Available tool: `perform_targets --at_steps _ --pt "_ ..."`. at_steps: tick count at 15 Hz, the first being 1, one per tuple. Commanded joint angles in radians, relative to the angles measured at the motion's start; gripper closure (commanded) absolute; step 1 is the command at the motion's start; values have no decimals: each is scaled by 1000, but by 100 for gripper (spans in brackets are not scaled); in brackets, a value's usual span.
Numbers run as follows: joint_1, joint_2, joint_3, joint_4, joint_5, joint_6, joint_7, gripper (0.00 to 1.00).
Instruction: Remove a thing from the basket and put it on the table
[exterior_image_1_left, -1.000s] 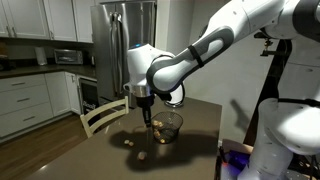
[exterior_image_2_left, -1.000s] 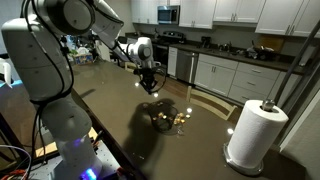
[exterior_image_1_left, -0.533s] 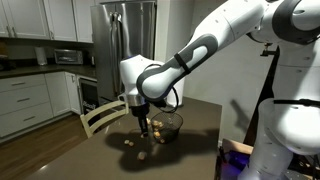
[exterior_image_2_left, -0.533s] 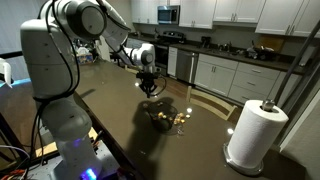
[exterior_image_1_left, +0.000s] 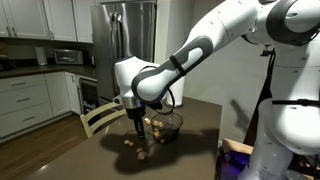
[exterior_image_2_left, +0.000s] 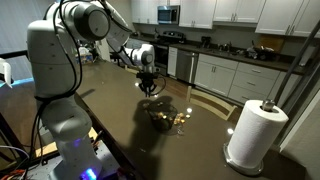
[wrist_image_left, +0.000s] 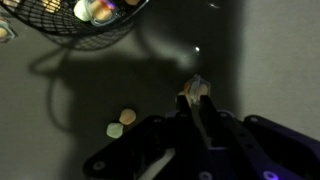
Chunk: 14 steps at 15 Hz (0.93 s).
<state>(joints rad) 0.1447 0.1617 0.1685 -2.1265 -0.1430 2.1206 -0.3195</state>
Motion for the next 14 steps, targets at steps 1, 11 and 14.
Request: perform_targets --at_steps 1,11,14 --pt "-4 14 3 27 19 -22 -31 50" --pt "1 -21 2 -4 8 -9 1 0" --pt "1 -4 0 5 0 -3 1 0"
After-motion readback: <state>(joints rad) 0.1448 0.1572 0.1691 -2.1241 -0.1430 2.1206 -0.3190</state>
